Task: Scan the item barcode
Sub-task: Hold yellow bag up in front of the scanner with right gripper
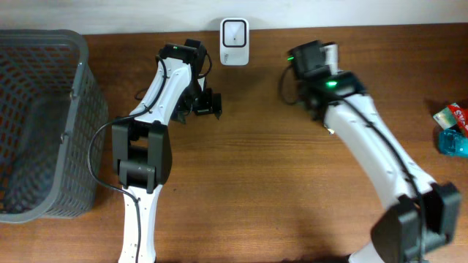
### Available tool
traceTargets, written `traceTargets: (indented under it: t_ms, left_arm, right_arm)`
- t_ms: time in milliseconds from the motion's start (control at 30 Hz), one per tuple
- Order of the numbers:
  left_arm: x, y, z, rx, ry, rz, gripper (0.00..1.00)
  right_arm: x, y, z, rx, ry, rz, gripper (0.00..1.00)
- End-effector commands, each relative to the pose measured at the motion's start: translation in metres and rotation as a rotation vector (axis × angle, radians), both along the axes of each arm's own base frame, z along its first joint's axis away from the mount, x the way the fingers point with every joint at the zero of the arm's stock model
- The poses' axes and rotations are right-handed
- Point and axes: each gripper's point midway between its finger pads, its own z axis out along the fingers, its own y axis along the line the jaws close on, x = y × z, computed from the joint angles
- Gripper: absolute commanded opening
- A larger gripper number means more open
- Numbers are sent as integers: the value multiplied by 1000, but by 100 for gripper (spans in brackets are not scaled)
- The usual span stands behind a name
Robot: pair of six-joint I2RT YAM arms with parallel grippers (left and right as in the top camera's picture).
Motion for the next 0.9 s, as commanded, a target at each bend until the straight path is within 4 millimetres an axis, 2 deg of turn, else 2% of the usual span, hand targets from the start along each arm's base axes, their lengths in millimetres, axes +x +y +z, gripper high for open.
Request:
traceTargets:
  t_ms: [0, 67, 100, 133, 167, 200, 267, 300, 333, 367, 433, 467, 500, 567, 600, 667, 800, 867]
  left_arm:
    - [-2, 0, -2, -8, 11, 0, 99]
    - [-2, 0, -2, -8, 11, 0, 99]
    - [-2, 0, -2, -8, 12, 0, 99]
    - [-2, 0, -2, -7, 11, 0, 99]
    - [-2, 0, -2, -7, 11, 0, 99]
    - [-2, 0, -2, -7, 11, 0, 99]
    - [-2, 0, -2, -8, 11, 0, 99]
    - [-2, 0, -2, -8, 11, 0, 99]
    - [-2, -1, -2, -8, 11, 0, 99]
    - [-2, -1, -2, -8, 11, 0, 99]
    - [-2, -1, -2, -7, 11, 0, 99]
    - [-2, -1, -2, -8, 10, 0, 99]
    - [-1, -1, -2, -9, 7, 0, 99]
    - [-1, -1, -2, -9, 7, 0, 99]
    - [-1, -1, -2, -9, 8, 0, 99]
    - [-4, 0, -2, -5, 21, 0, 99]
    - [-6, 0, -2, -4, 27, 1, 99]
    - [-5, 0, -2, -4, 25, 1, 99]
  right_arm:
    - [4, 61, -52, 50, 90, 115, 4]
    - [2, 109, -79, 230, 132, 172, 4]
    - [0, 127, -82, 305, 149, 211, 14]
    - [0, 138, -80, 366, 150, 234, 32]
    - [2, 142, -72, 392, 147, 238, 41]
    - [4, 133, -56, 412, 140, 174, 70]
    - [7, 104, -27, 463, 125, 18, 99]
    - [6, 89, -20, 495, 116, -83, 98]
    - [6, 65, -22, 567, 120, -221, 98]
    - [5, 61, -28, 625, 158, -237, 98]
    - [-8, 69, -45, 783, 287, -238, 99]
    - [-13, 66, -54, 792, 316, -248, 98]
    - [-18, 52, -69, 780, 304, -379, 98]
    - [-30, 32, -92, 813, 231, -747, 99]
    - [-25, 33, -107, 863, 185, -824, 98]
    - [-14, 38, -120, 918, 130, -841, 98]
    - [-13, 35, -138, 921, 107, -901, 98]
    - [-9, 37, -155, 917, 123, -916, 99]
